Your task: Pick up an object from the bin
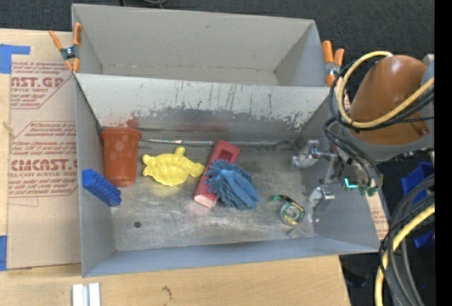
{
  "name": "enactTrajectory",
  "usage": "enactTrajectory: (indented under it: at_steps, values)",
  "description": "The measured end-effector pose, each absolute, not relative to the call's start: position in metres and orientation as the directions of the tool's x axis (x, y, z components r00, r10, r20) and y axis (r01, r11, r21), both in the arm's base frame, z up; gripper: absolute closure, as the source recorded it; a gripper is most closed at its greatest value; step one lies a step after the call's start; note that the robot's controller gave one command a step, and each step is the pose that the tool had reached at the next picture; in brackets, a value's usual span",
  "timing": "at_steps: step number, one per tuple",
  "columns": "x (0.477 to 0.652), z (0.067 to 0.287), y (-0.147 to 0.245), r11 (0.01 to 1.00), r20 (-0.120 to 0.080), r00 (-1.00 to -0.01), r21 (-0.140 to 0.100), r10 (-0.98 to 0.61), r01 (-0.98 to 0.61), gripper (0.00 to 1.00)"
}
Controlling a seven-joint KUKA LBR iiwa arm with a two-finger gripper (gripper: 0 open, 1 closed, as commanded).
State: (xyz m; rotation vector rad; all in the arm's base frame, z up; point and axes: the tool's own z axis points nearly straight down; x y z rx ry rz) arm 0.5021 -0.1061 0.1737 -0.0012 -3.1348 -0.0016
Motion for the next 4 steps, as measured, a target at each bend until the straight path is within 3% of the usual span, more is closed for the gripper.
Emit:
enactTrajectory:
  at_steps: [1, 2, 3, 4]
  values:
    - [0.504, 0.177, -0.106, 1.0, -0.001, -1.0, 0.0, 0.0, 0.0, 0.0]
    - [0.481, 0.074, -0.069, 0.993, 0.002, -0.993, 0.001, 0.116, 0.116, 1.0]
    - [0.481, 0.074, -0.069, 0.993, 0.002, -0.993, 0.0, 0.116, 0.116, 1.0]
    - [0.485, 0.129, -0.11, 0.991, 0.006, -0.991, 0.002, 0.134, 0.134, 1.0]
